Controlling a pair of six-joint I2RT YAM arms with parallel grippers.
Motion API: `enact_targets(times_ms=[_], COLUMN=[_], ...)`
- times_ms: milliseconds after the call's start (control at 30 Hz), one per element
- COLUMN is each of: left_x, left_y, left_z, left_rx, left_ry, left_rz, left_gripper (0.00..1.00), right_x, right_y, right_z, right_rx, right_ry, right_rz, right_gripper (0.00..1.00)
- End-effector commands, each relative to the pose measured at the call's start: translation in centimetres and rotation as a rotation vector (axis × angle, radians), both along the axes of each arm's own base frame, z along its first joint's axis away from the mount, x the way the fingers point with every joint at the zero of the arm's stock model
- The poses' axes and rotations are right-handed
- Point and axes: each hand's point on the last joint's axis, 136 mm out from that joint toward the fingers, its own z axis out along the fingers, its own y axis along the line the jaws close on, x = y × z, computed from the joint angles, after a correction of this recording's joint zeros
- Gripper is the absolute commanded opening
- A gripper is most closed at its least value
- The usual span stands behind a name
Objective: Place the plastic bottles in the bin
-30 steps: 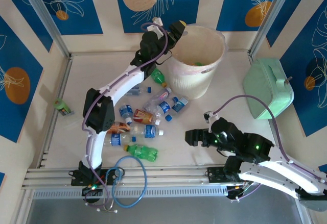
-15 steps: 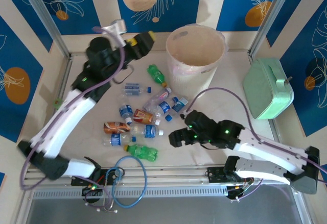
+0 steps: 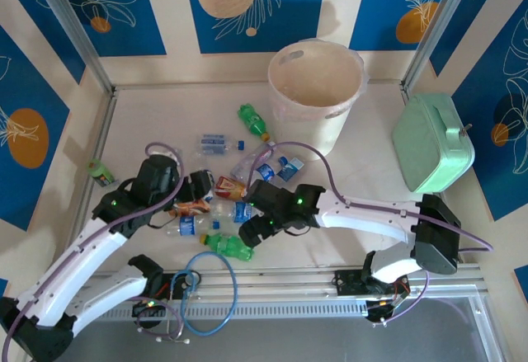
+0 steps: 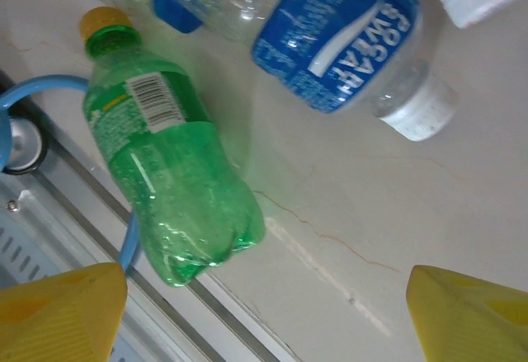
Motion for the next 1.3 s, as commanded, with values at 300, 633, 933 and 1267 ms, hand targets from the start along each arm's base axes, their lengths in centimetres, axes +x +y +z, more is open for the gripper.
enact_targets(times_ms=[300,633,933,1267], left_x=[-2.5,-3.6,-3.5,-3.3], left_y=[1.7,2.3,2.7,2.6], left_z=[-3.5,-5.4,-5.5,-5.6], left_rx=[-0.022,-0.074,-0.126,-0.148], left_ry=[0.166,0.249,0.248,0.243], left_rz=[0.103,0.151,0.187,0.186], left_gripper=[0.76,0.74,0.73,0.72], right_x=[-3.9,-5.1,-5.5,-4.9], right_y=[3.9,5.1,5.7,5.4], right_z=[-2.1,-4.5,-6.7,-8.1], right_rx=[-0.065,-0.127,-0.207,-0.275], right_ry=[0.108,0.188,0.255,0.279], right_rz=[0.250,0.322,0.349,0.315], right_gripper=[0.89,0.88,0.83,0.69])
